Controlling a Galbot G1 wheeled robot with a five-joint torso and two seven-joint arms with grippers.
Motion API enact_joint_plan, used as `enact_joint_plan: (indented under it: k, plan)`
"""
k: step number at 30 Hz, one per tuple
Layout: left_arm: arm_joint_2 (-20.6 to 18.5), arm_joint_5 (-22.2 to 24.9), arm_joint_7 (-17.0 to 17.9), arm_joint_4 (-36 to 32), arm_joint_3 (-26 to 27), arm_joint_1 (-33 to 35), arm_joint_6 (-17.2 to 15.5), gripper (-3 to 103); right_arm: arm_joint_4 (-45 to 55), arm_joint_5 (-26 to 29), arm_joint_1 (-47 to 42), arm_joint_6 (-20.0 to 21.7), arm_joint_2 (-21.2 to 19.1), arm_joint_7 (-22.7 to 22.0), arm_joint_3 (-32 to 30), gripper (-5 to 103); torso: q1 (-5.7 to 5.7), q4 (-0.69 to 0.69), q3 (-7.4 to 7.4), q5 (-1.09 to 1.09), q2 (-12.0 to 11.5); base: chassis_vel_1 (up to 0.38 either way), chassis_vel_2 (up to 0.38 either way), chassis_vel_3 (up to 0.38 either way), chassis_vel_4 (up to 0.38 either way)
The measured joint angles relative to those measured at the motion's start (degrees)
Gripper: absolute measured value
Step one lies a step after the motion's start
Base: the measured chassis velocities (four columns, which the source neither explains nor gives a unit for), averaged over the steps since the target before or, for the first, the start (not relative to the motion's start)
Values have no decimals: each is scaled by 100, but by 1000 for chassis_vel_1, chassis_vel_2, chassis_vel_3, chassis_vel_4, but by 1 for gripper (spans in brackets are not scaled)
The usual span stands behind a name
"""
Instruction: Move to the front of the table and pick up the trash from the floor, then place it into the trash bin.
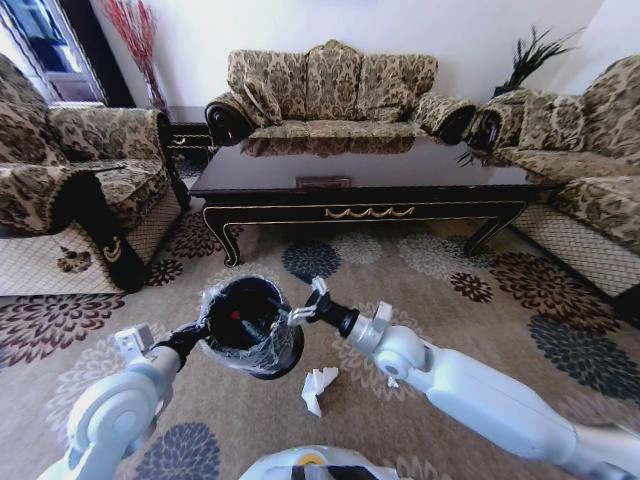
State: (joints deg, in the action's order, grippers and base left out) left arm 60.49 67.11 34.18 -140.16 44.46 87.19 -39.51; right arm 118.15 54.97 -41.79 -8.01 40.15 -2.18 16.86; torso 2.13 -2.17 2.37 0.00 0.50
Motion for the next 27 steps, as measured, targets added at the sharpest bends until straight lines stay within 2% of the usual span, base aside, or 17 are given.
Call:
enact_joint_plan:
  k: [4, 5, 6, 9, 11, 13, 15, 16, 19, 27]
  plan:
    - [-39, 121, 54, -69, 92, -5, 11, 5, 1, 142, -676, 376, -103, -741, -580, 100, 0, 0, 0, 0, 0, 0, 0, 0, 0]
    - [-39, 121, 54, -69, 92, -5, 11, 5, 1, 142, -676, 376, -103, -741, -580, 100, 0, 0, 0, 0, 0, 0, 0, 0, 0]
    - [-44, 140, 64, -82, 108, -6, 11, 5, 0, 160, -823, 482, -122, -923, -691, 100, 0, -1, 0, 0, 0, 0, 0, 0, 0]
    - [-52, 214, 96, -155, 155, -6, 14, 5, -2, 429, -1282, 1089, -181, -1901, -1098, 100, 0, -1, 0, 0, 0, 0, 0, 0, 0]
    - [-54, 227, 99, -168, 159, -7, 18, 5, -23, 478, -1344, 1197, -190, -2063, -1157, 100, 0, 0, 0, 1, 0, 0, 0, 0, 0]
    - [-78, 275, 118, -225, 169, -5, 21, 5, -276, 559, -1554, 1573, -247, -2451, -1364, 100, 0, 0, 0, 0, 0, 0, 0, 0, 0]
    - [-108, 296, 121, -249, 177, -6, 21, 5, -539, 655, -1671, 1870, -265, -2676, -1461, 100, 0, -1, 0, 0, 0, 0, 0, 0, 0]
    - [-108, 296, 121, -249, 177, -6, 21, 5, -539, 655, -1671, 1870, -265, -2676, -1461, 100, 0, -1, 0, 0, 0, 0, 0, 0, 0]
    - [-143, 355, 141, -277, 201, -30, 21, 5, -969, 1067, -1772, 2434, -184, -3071, -1557, 100, 0, -1, 0, 1, 0, 0, 0, 0, 0]
    - [-161, 384, 147, -311, 201, -39, 22, 5, -1503, 1695, -1716, 3081, 27, -3298, -1479, 100, 0, 0, 0, 0, 0, 0, 0, 0, 0]
